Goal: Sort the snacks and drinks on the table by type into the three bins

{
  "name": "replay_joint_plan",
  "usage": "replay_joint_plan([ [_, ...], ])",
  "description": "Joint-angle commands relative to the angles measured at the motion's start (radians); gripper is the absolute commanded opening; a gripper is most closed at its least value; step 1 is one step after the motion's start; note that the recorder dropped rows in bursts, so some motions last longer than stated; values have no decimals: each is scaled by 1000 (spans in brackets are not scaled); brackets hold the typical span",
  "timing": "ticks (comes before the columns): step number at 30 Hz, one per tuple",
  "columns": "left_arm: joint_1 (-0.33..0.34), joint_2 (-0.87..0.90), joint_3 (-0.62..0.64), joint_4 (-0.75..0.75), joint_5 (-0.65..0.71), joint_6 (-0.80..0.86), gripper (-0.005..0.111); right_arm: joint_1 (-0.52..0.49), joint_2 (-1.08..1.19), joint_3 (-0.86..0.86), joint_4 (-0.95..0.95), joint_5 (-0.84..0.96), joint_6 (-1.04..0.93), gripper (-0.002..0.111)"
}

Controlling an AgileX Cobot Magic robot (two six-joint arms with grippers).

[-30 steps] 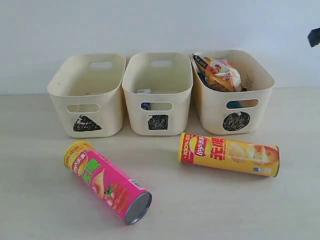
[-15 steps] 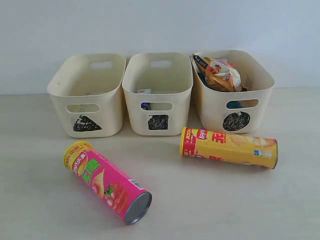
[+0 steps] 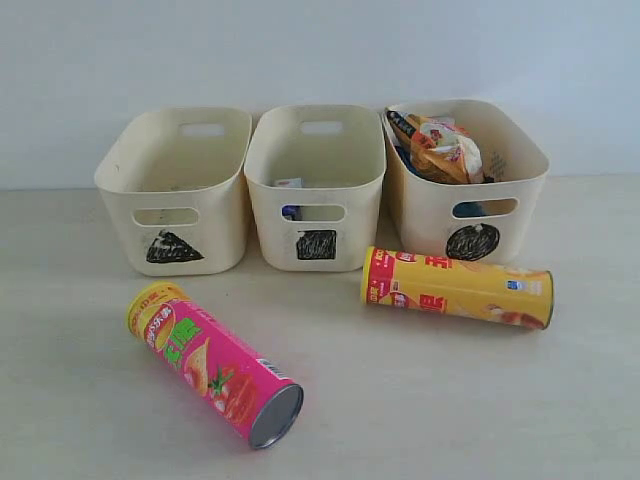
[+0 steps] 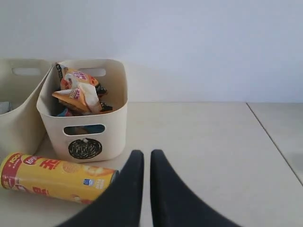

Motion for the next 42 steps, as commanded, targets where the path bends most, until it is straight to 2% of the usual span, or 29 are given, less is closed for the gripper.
replay_joint_plan([
  [1,4,-4,4,-1,-7,-8,4,-6,-3,3,-1,5,-28,2],
  [7,4,-4,4,-1,-7,-8,4,-6,-3,3,-1,52,-35,2],
  [12,4,-4,4,-1,-7,-8,4,-6,-23,19,11,25,-35,2],
  [17,4,-4,4,-1,-7,-8,4,-6,-131,137,13,-90,-35,2],
  [30,4,-4,4,-1,-7,-8,4,-6,-433,380,13,-73,0,2],
  [36,4,-4,4,-1,-7,-8,4,-6,-471,433,13,-56,18,2],
  [42,4,-4,4,-1,-7,-8,4,-6,-474,517,13,-118,16,2],
])
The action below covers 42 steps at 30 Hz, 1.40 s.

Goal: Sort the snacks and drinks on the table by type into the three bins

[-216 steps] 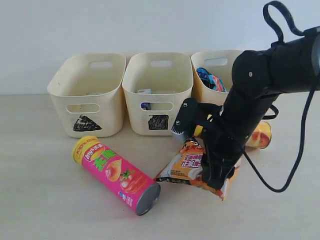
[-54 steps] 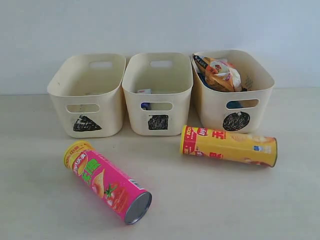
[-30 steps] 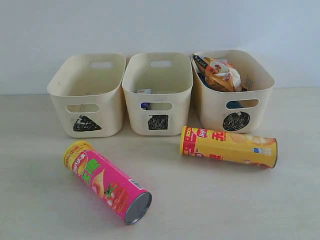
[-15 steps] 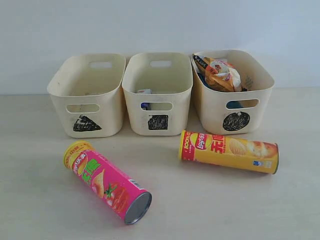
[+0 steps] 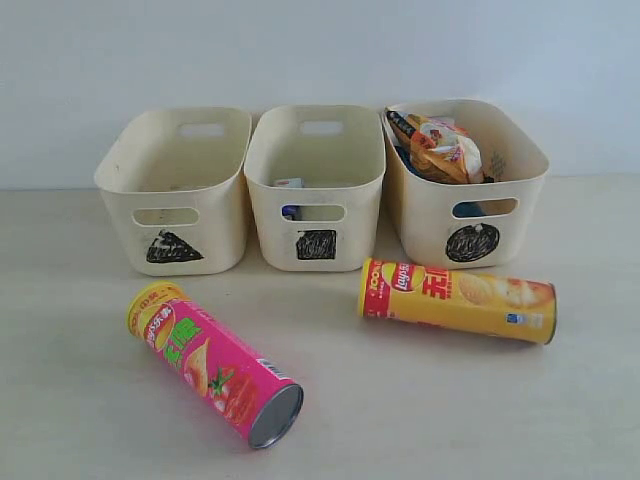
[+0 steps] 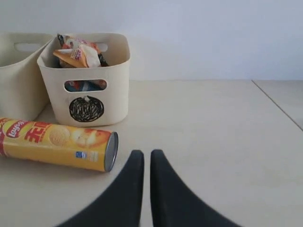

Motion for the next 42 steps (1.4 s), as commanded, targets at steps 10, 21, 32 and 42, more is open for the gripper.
replay_joint_plan([
  [10,4,-4,4,-1,-7,-8,4,-6,-6,107,4,-51,-13,2],
  [21,4,-4,4,-1,-7,-8,4,-6,-6,107,4,-47,-13,2],
  [32,4,-4,4,-1,-7,-8,4,-6,-6,107,4,-43,-19,2],
  [42,4,-4,4,7,-27,23,4,-6,-6,107,4,-43,-19,2],
])
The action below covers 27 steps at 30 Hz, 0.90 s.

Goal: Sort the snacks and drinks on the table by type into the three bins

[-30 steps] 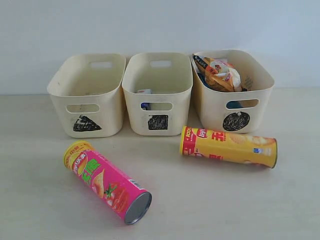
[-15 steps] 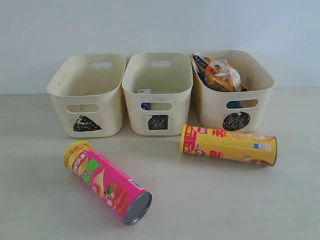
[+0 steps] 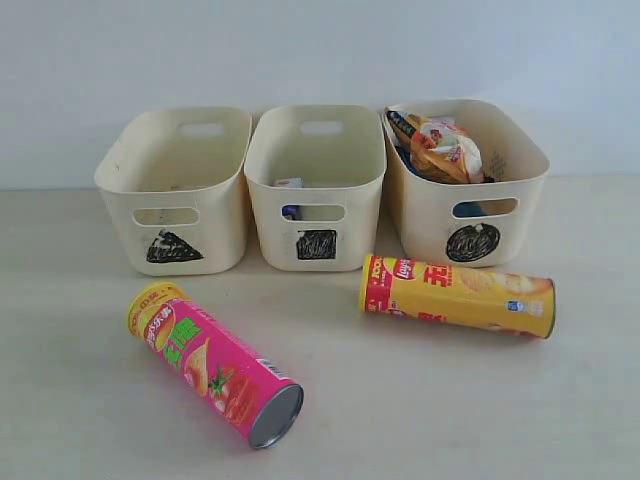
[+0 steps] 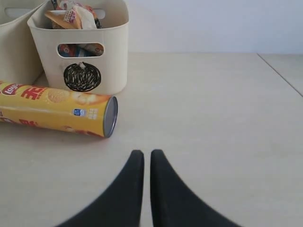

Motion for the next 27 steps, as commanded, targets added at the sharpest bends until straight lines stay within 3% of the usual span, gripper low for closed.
replay_joint_plan([
  [1,4,-4,4,7,-51,26,4,-6,-5,5,3,-6,-6,2],
  [6,4,-4,4,-133,-304,-8,4,-6,-5,5,3,-6,-6,2],
  [9,4,-4,4,-163,-318,-156,4,-6,-5,5,3,-6,-6,2],
  [15,4,-4,4,-166,-465,-196,4,-6,-5,5,3,-6,-6,2],
  [22,0,255,-200,-119,-467,-211,4,-6,-5,5,3,-6,-6,2],
  [27,-1,481,-366,-51,-386,-211,4,-6,-5,5,3,-6,-6,2],
])
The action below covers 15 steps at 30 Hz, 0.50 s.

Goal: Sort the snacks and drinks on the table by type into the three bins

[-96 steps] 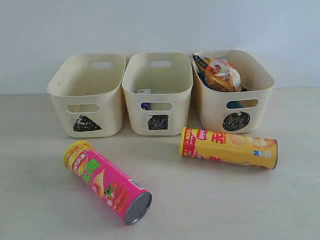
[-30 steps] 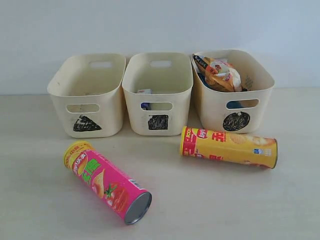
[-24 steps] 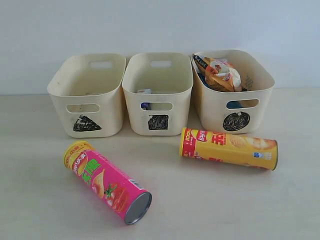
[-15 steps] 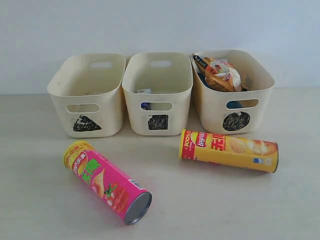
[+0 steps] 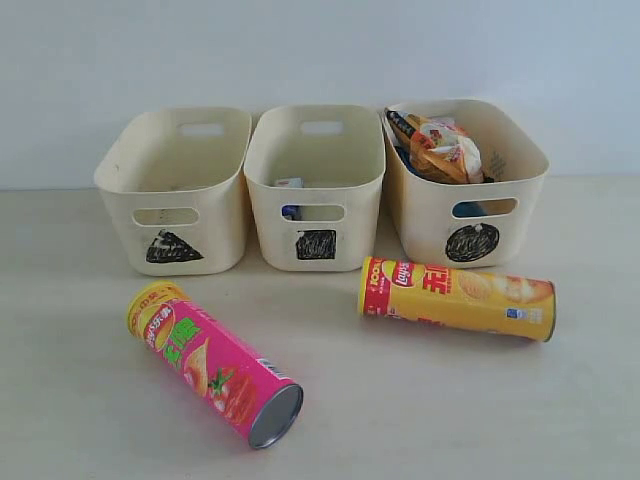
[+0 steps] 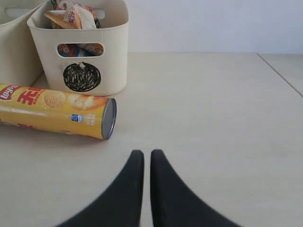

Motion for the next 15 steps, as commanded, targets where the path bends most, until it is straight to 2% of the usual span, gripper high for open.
replay_joint_plan([
  [1,-1,181,-141,46,81,-10,4,-6,-5,5,3,-6,-6,2],
  [3,-1,327,-283,73,222,32,4,-6,-5,5,3,-6,-6,2],
  [4,-1,361,-312,75,259,51,4,-6,-5,5,3,-6,-6,2],
  [5,-1,429,-376,75,335,122,4,-6,-5,5,3,-6,-6,2],
  [10,-1,627,-540,60,553,329,4,-6,-5,5,3,-6,-6,2],
  [15,-1,774,-670,-214,750,750,4,-6,-5,5,3,-6,-6,2],
])
